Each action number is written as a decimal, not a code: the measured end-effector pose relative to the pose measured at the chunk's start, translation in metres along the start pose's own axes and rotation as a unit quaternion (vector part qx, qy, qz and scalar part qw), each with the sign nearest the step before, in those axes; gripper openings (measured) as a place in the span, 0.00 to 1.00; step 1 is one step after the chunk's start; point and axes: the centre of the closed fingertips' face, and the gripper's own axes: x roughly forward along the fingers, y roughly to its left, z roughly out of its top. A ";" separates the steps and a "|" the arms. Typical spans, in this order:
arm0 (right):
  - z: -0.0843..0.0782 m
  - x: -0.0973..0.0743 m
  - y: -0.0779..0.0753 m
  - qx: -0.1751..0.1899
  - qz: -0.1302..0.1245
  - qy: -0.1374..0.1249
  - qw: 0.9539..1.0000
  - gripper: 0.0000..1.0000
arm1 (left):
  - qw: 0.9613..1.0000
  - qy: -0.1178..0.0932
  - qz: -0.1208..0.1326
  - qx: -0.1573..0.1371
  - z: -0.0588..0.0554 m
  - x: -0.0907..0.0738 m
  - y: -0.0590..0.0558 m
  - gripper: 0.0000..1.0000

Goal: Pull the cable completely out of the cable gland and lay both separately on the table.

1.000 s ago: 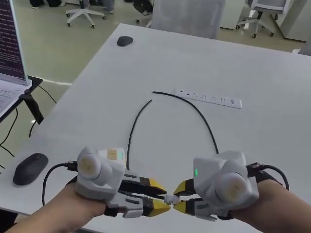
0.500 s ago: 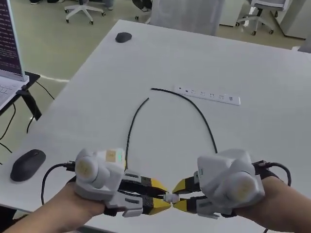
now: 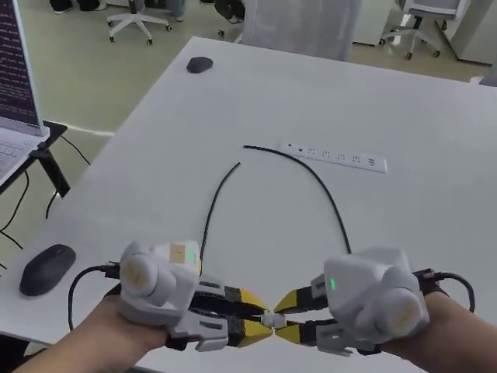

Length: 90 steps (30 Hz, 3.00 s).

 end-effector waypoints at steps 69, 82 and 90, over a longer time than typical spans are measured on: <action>0.018 -0.015 0.002 -0.026 -0.058 -0.105 0.992 0.08 | 0.996 0.009 -0.016 -0.089 0.014 -0.008 -0.004 0.15; 0.023 -0.023 -0.002 0.095 -0.035 -0.146 0.984 0.16 | 0.998 0.025 -0.009 -0.063 0.004 -0.009 -0.011 0.15; 0.014 -0.030 -0.007 0.291 0.051 -0.166 0.941 0.28 | 0.999 0.026 0.000 -0.028 0.010 -0.012 -0.010 0.15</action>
